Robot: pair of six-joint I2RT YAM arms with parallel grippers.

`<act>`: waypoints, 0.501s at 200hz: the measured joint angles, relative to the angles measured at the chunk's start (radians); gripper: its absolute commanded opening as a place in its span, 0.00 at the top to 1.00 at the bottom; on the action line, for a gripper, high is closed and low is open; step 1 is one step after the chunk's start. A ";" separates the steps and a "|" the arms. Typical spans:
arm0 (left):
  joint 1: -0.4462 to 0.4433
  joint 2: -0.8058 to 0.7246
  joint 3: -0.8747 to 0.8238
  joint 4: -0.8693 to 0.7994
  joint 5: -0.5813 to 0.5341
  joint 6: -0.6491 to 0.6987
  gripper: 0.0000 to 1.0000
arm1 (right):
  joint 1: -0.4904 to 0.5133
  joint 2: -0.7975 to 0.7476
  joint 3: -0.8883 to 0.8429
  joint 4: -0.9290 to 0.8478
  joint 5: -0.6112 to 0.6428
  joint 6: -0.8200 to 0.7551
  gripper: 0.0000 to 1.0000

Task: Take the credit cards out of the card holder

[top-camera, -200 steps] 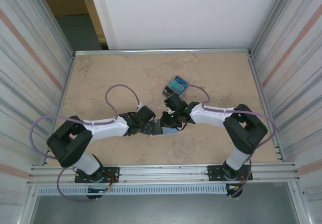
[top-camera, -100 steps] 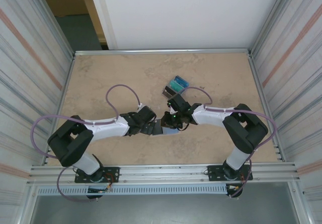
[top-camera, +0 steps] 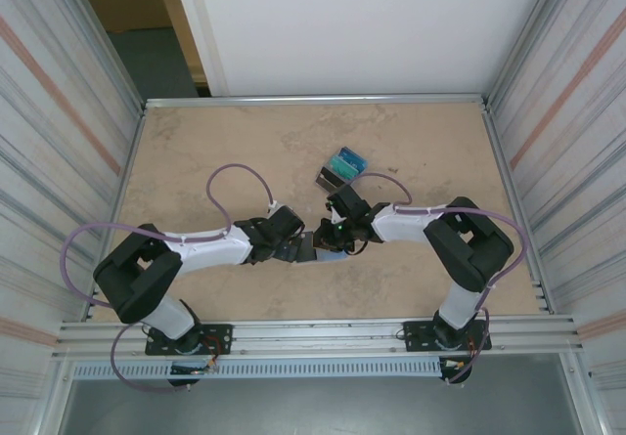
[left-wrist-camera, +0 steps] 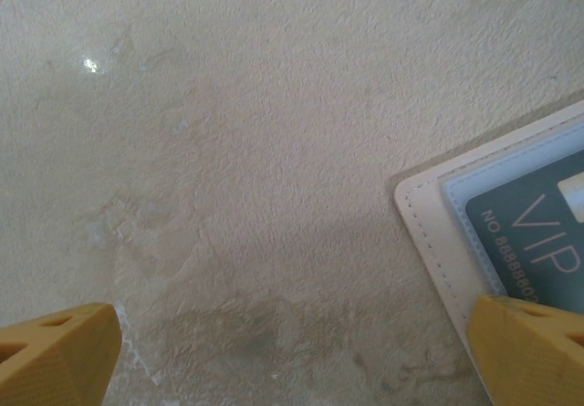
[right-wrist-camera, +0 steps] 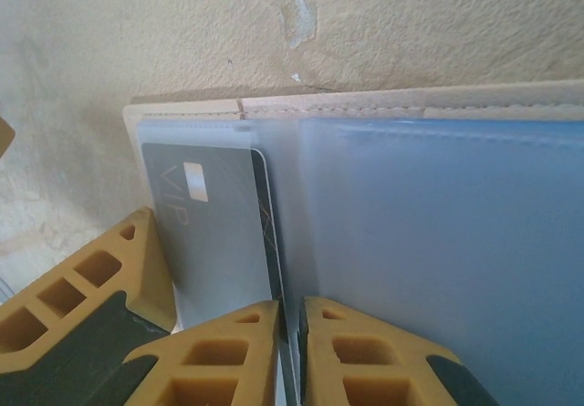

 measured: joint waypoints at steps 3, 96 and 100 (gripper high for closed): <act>0.000 0.000 0.000 0.000 0.000 0.000 0.01 | -0.002 0.001 -0.002 0.005 -0.003 0.002 0.86; -0.011 0.013 0.019 -0.023 -0.018 0.000 0.01 | -0.032 0.002 -0.075 0.151 -0.091 0.056 0.92; -0.012 0.013 0.019 -0.023 -0.020 0.000 0.01 | -0.035 0.002 -0.079 0.158 -0.095 0.060 0.92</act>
